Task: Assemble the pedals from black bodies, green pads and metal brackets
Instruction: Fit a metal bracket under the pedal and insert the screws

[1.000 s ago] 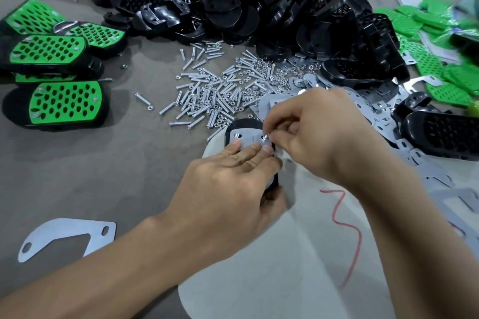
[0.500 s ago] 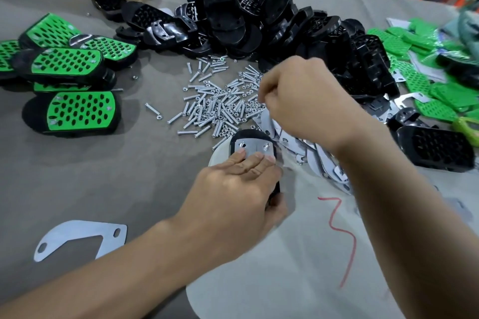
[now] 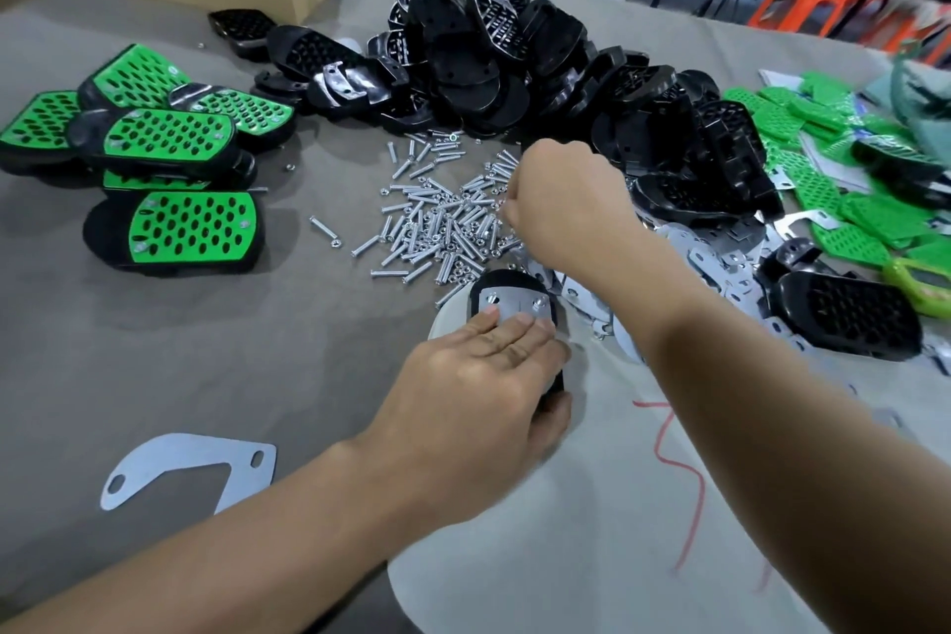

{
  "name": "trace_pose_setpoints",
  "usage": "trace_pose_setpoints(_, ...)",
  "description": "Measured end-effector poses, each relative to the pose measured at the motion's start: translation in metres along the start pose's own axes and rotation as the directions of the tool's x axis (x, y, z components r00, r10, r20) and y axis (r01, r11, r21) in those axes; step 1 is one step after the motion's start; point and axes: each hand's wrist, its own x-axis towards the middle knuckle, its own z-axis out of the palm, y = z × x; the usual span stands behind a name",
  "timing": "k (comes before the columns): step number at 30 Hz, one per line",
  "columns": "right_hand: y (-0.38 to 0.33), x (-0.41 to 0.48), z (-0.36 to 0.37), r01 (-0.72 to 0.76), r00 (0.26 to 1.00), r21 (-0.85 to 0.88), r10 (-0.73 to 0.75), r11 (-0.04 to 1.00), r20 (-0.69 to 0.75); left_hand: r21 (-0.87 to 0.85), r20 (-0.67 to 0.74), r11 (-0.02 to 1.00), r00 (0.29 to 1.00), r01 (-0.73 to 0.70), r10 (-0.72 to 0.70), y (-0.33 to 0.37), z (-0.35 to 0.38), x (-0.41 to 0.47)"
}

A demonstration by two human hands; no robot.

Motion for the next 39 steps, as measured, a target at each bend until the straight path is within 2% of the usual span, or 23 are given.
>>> trace_pose_setpoints(2, 0.005, -0.013, -0.005, -0.019, 0.996, 0.124, 0.030, 0.992, -0.086, 0.037, -0.017, 0.999, 1.000, -0.010, 0.011, 0.000, 0.000, -0.001)
trace_pose_setpoints(3, 0.008, -0.020, -0.008, -0.009, 0.995, 0.243, 0.032, 0.970, -0.091, 0.054, -0.019, 0.998, 1.000, -0.016, 0.017, 0.000, 0.000, -0.001)
trace_pose_setpoints(5, 0.011, -0.037, -0.014, 0.021, 0.998, 0.505, 0.013, 0.863, -0.064, 0.076, -0.006, 0.996, 0.999, -0.043, 0.043, 0.001, -0.002, -0.001)
trace_pose_setpoints(8, 0.011, -0.058, -0.016, 0.048, 0.995, 0.684, -0.094, 0.728, 0.031, 0.102, 0.029, 0.992, 0.997, -0.079, 0.076, 0.001, -0.006, 0.000)
trace_pose_setpoints(12, 0.013, -0.064, -0.009, 0.098, 0.966, 0.676, -0.234, 0.731, 0.113, 0.104, 0.071, 0.990, 0.993, -0.097, 0.090, 0.001, -0.012, 0.001)
trace_pose_setpoints(18, 0.015, -0.062, -0.012, 0.208, 0.938, 0.611, -0.333, 0.764, 0.098, 0.085, 0.079, 0.993, 0.994, -0.081, 0.074, 0.001, -0.014, 0.001)
trace_pose_setpoints(21, 0.010, -0.067, -0.016, 0.248, 0.938, 0.552, -0.340, 0.796, 0.069, 0.081, 0.063, 0.994, 0.996, -0.071, 0.066, 0.000, -0.013, 0.002)
trace_pose_setpoints(26, -0.001, -0.073, -0.019, 0.274, 0.952, 0.343, -0.304, 0.899, 0.035, 0.081, 0.006, 0.992, 0.996, -0.093, 0.093, 0.000, -0.009, 0.001)
trace_pose_setpoints(32, -0.007, -0.074, -0.020, 0.298, 0.952, 0.209, -0.307, 0.931, 0.011, 0.120, 0.002, 0.989, 0.996, -0.089, 0.089, 0.000, -0.007, -0.001)
trace_pose_setpoints(35, -0.008, -0.075, -0.015, 0.285, 0.958, 0.260, -0.284, 0.923, -0.043, 0.105, 0.013, 0.991, 0.997, -0.082, 0.081, 0.000, -0.006, -0.002)
trace_pose_setpoints(37, -0.008, -0.077, -0.013, 0.229, 0.971, 0.358, -0.188, 0.905, -0.144, 0.092, 0.026, 0.993, 0.997, -0.069, 0.067, 0.001, -0.006, -0.002)
trace_pose_setpoints(39, -0.003, -0.076, -0.010, 0.154, 0.984, 0.515, -0.084, 0.843, -0.157, 0.095, 0.034, 0.994, 0.998, -0.061, 0.058, 0.002, -0.005, -0.002)
